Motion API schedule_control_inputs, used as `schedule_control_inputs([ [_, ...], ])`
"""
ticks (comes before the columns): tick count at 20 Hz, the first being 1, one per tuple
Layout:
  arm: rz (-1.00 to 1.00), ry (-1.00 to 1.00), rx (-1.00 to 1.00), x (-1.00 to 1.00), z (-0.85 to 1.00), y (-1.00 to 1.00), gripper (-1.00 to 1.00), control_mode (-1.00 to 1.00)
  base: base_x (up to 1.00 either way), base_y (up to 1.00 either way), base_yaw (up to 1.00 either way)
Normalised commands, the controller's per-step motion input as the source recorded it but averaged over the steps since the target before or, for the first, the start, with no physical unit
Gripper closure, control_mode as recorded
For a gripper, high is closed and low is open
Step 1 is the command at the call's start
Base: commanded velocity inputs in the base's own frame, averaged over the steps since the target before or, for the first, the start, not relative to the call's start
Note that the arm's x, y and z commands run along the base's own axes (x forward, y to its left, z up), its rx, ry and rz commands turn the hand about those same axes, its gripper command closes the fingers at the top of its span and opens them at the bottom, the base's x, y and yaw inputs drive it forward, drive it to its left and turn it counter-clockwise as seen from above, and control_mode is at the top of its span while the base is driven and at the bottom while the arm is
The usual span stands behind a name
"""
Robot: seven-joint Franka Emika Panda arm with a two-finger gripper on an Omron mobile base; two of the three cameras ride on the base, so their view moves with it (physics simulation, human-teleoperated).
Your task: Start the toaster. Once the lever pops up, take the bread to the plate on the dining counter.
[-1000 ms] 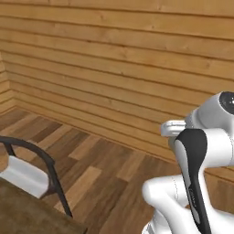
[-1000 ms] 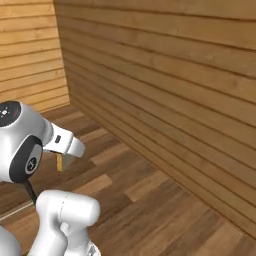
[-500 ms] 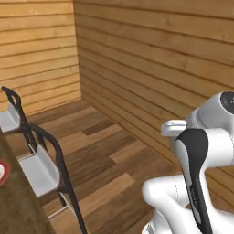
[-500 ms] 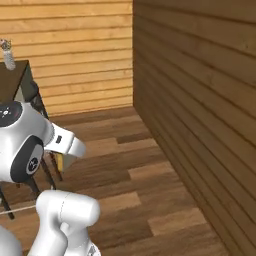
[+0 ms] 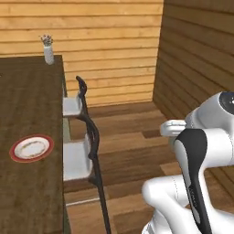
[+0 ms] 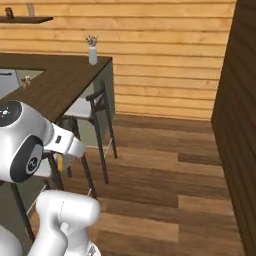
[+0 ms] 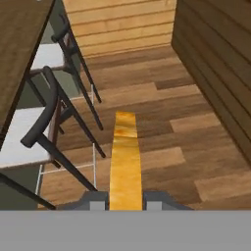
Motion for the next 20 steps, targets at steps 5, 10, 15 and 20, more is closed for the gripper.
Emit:
schedule_control_inputs([
  [5, 0.0, 0.0, 0.0, 0.0, 0.0, 0.0, 1.0, 1.0, 0.22, -0.4, 0.7],
  [10, 0.0, 0.0, 0.0, 0.0, 0.0, 0.0, 1.0, 1.0, 0.1, -0.48, 0.7],
  [15, 0.0, 0.0, 0.0, 0.0, 0.0, 0.0, 1.0, 1.0, 0.08, -0.58, 0.66],
  [20, 0.0, 0.0, 0.0, 0.0, 0.0, 0.0, 1.0, 1.0, 0.1, -0.75, 0.59],
])
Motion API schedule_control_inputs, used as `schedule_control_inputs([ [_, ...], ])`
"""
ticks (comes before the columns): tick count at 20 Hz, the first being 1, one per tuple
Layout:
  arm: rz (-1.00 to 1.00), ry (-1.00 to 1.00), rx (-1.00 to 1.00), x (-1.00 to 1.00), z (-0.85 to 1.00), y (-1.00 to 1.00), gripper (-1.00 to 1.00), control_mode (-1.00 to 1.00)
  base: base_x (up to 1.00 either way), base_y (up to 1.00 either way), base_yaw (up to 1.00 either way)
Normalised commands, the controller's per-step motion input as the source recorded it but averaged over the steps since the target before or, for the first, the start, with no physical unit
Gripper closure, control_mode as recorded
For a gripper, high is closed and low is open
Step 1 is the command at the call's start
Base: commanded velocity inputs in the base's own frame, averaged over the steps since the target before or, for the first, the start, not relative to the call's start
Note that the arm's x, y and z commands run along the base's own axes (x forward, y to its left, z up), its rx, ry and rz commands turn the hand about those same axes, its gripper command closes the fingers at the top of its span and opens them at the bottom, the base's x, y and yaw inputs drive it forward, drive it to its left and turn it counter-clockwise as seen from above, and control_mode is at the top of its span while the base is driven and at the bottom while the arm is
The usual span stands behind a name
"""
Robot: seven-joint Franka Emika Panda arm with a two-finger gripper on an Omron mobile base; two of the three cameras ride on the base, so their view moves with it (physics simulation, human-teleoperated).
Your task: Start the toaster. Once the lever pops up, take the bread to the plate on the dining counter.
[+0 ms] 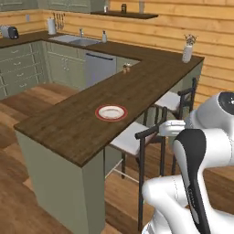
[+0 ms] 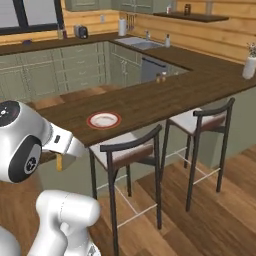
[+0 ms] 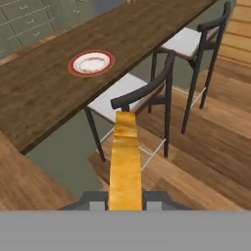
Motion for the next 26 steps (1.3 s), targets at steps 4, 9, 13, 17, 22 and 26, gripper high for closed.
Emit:
schedule_control_inputs([
  [4, 0.0, 0.0, 0.0, 0.0, 0.0, 0.0, 1.0, 1.0, 0.09, -0.85, 0.55],
  [9, 0.0, 0.0, 0.0, 0.0, 0.0, 0.0, 1.0, 1.0, 0.13, -0.75, 0.58],
  [13, 0.0, 0.0, 0.0, 0.0, 0.0, 0.0, 1.0, 1.0, 0.21, -0.64, 0.61],
  [17, 0.0, 0.0, 0.0, 0.0, 0.0, 0.0, 1.0, 1.0, 0.47, -0.69, 0.54],
  [22, 0.0, 0.0, 0.0, 0.0, 0.0, 0.0, 1.0, 1.0, 0.88, -0.78, 0.31],
  [26, 0.0, 0.0, 0.0, 0.0, 0.0, 0.0, 1.0, 1.0, 1.0, -0.54, 0.19],
])
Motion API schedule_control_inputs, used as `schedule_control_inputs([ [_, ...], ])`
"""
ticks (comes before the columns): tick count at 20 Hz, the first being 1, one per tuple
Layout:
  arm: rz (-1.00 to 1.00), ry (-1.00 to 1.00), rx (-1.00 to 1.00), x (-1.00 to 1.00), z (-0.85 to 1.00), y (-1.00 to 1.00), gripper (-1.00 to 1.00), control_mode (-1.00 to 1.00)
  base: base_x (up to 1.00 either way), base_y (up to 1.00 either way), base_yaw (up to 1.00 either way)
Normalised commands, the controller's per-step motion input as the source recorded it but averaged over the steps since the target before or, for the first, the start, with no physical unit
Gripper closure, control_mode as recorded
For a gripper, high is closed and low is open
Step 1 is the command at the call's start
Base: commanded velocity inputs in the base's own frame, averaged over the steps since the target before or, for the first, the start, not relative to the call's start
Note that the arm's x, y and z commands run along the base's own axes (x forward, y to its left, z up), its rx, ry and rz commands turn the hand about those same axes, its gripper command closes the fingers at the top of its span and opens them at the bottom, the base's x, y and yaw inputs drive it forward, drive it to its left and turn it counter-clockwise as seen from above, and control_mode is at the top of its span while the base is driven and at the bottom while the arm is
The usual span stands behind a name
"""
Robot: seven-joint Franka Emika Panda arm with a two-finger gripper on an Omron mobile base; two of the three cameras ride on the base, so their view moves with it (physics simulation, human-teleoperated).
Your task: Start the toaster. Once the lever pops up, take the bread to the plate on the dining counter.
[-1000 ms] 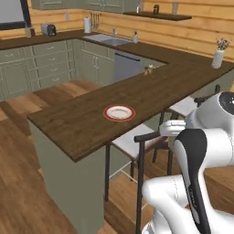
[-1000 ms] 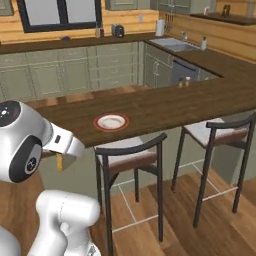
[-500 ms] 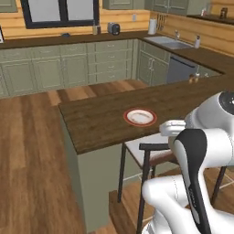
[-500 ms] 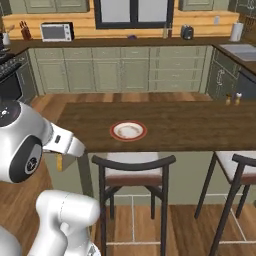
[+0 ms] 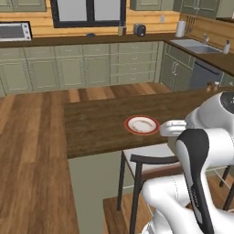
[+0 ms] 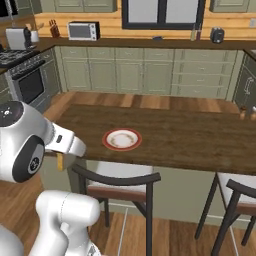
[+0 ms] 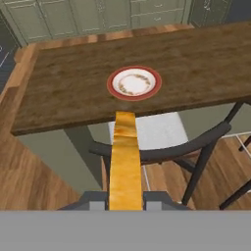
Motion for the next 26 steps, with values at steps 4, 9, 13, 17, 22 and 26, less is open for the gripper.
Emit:
schedule_control_inputs([
  [4, 0.04, 0.03, 0.04, 0.25, 0.0, -0.07, 1.0, -1.0, 0.75, -0.2, 0.12],
  [9, 0.15, 0.09, 0.16, 1.0, -0.03, -0.52, 1.0, -1.0, 0.0, 0.0, 0.0],
  [13, 0.13, 0.09, 0.13, 1.0, -0.21, -0.42, 1.0, -1.0, 0.0, 0.0, 0.0],
  [17, 0.1, 0.02, 0.08, 1.0, -0.4, -0.22, 1.0, -1.0, 0.0, 0.0, 0.0],
  [22, 0.12, 0.0, 0.11, 1.0, -0.55, -0.17, 1.0, -1.0, 0.0, 0.0, 0.0],
  [26, 0.16, 0.03, 0.09, 1.0, -0.61, 0.0, 1.0, -1.0, 0.0, 0.0, 0.0],
])
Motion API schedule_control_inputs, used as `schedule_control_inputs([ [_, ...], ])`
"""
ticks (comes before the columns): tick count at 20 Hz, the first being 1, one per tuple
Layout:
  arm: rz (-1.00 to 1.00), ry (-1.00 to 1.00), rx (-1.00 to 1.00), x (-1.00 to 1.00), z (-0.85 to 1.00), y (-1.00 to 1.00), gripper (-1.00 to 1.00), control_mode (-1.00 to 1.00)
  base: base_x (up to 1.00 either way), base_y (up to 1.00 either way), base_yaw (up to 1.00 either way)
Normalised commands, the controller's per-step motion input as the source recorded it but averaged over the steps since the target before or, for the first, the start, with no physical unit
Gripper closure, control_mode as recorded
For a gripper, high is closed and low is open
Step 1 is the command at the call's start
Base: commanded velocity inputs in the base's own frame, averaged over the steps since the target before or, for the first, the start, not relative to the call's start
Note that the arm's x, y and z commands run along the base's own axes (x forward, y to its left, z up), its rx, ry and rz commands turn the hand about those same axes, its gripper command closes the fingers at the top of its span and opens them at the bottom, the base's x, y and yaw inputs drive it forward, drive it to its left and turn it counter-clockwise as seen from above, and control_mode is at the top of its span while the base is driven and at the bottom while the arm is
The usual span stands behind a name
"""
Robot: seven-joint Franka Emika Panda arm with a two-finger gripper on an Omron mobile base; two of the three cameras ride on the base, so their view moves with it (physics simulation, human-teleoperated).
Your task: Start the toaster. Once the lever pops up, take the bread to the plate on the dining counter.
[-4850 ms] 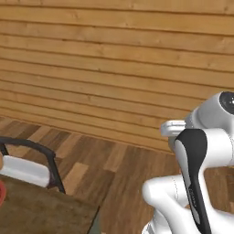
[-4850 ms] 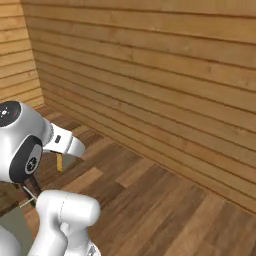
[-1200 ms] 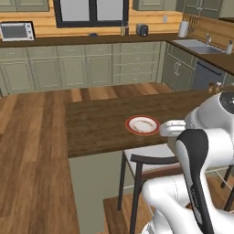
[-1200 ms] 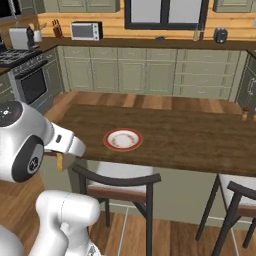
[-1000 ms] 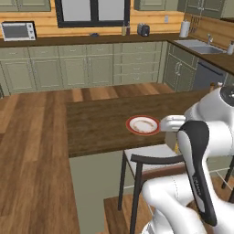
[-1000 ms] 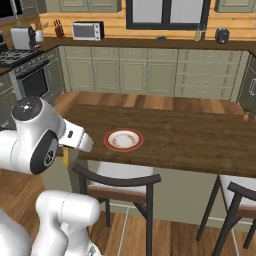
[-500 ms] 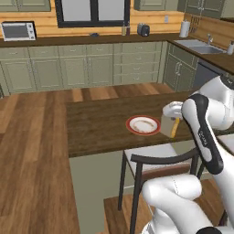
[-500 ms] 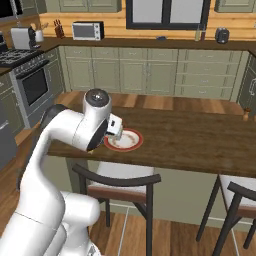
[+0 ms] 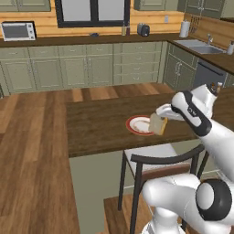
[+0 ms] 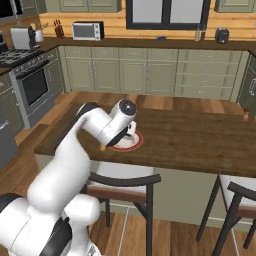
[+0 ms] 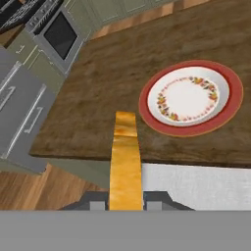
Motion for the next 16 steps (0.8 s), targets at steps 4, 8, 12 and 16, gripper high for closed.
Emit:
schedule_control_inputs([
  [4, 0.11, 0.02, 0.04, 1.0, -0.48, 0.02, 1.0, -1.0, 0.0, 0.0, 0.0],
  [8, 0.07, 0.0, 0.01, 1.0, -0.31, 0.0, 1.0, -1.0, 0.0, 0.0, 0.0],
  [12, 0.06, 0.0, 0.0, 0.97, -0.4, -0.06, 1.0, -1.0, 0.0, 0.0, 0.0],
  [16, 0.04, 0.01, 0.0, 0.73, -0.49, -0.04, 1.0, -1.0, 0.0, 0.0, 0.0],
])
